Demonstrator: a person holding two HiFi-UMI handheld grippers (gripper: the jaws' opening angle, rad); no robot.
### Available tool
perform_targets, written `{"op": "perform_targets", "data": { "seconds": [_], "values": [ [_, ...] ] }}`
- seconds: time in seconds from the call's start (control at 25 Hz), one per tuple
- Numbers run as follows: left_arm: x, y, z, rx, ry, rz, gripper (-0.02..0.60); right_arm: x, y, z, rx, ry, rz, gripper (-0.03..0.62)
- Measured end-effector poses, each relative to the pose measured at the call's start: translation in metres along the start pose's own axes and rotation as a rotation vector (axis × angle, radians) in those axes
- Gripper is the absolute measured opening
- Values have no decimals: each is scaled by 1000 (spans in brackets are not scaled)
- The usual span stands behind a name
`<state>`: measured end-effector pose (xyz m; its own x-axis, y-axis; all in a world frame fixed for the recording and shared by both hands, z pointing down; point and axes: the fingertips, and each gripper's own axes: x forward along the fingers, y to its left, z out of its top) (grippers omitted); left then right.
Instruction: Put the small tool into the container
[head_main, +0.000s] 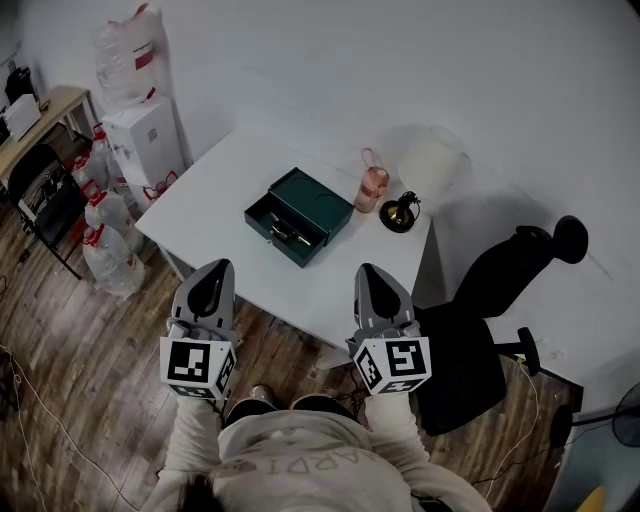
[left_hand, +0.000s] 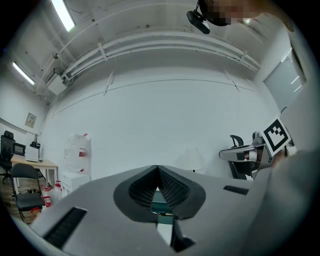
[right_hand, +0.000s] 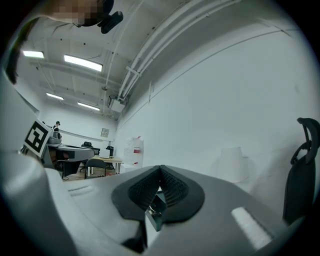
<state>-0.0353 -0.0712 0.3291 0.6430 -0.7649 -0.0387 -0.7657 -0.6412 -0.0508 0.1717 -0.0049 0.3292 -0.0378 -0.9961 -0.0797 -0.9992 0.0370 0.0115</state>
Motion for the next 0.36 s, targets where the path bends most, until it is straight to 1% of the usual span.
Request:
{"op": "perform_targets", "data": {
  "seconds": [0.36],
  "values": [
    [-2,5,1,1,-3,1,4,4,6,3,-7,-6,2,11]
  ]
}}
